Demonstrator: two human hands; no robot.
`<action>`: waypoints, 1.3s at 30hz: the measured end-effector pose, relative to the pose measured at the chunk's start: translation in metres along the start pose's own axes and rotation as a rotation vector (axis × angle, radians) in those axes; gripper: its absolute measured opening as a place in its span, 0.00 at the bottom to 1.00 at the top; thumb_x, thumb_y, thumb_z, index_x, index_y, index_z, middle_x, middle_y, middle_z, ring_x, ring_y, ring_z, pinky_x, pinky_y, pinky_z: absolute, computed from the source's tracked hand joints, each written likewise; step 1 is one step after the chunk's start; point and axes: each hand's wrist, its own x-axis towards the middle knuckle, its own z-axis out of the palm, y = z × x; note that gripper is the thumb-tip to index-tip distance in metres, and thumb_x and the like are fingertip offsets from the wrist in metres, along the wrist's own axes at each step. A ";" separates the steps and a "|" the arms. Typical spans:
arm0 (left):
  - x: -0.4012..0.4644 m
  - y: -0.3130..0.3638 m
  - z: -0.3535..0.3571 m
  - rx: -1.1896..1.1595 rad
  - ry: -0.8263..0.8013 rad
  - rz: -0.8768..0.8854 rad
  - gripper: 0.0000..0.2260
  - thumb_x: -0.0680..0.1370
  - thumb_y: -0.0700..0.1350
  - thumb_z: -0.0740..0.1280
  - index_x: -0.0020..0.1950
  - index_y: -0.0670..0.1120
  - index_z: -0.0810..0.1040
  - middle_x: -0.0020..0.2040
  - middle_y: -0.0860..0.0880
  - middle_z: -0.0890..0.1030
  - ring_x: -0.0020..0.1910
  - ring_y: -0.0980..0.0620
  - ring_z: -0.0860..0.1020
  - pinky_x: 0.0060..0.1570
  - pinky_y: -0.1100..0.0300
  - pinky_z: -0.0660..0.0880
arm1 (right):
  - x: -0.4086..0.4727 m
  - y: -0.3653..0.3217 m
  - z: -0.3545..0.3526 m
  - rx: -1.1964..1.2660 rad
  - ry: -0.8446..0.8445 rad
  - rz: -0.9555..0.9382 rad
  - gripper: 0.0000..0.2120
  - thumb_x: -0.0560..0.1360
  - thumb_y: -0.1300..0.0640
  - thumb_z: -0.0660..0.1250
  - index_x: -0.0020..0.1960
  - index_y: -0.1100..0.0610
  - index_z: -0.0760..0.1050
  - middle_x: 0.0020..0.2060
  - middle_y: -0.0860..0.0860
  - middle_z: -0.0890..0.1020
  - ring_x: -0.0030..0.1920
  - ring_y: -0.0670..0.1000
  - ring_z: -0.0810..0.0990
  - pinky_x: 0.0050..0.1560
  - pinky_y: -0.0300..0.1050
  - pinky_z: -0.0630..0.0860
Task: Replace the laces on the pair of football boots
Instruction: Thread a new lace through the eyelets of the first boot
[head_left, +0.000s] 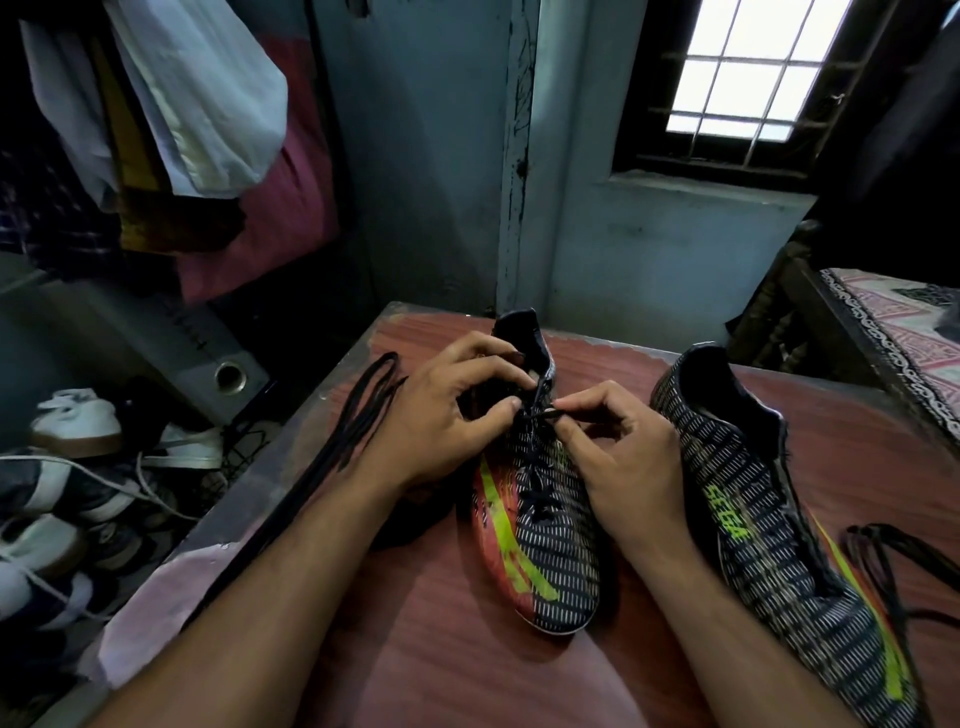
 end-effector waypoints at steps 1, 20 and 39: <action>0.000 0.000 0.000 0.006 0.000 -0.014 0.10 0.76 0.52 0.70 0.55 0.54 0.85 0.60 0.57 0.78 0.61 0.57 0.78 0.63 0.56 0.75 | 0.000 0.001 0.000 -0.004 0.008 -0.001 0.09 0.72 0.66 0.76 0.44 0.52 0.83 0.40 0.41 0.85 0.44 0.43 0.84 0.47 0.40 0.81; 0.009 0.013 0.006 0.086 -0.198 -0.147 0.05 0.77 0.50 0.73 0.50 0.59 0.79 0.50 0.61 0.74 0.48 0.68 0.72 0.45 0.64 0.67 | -0.002 0.005 0.002 -0.063 0.028 -0.065 0.09 0.74 0.65 0.75 0.46 0.52 0.80 0.41 0.42 0.83 0.41 0.44 0.83 0.42 0.47 0.82; 0.009 0.013 0.011 -0.406 0.060 -0.395 0.06 0.83 0.42 0.64 0.50 0.52 0.78 0.41 0.54 0.81 0.29 0.59 0.72 0.31 0.64 0.67 | -0.002 0.004 0.001 -0.093 -0.060 -0.133 0.07 0.75 0.61 0.75 0.51 0.52 0.83 0.45 0.41 0.84 0.48 0.44 0.84 0.51 0.47 0.82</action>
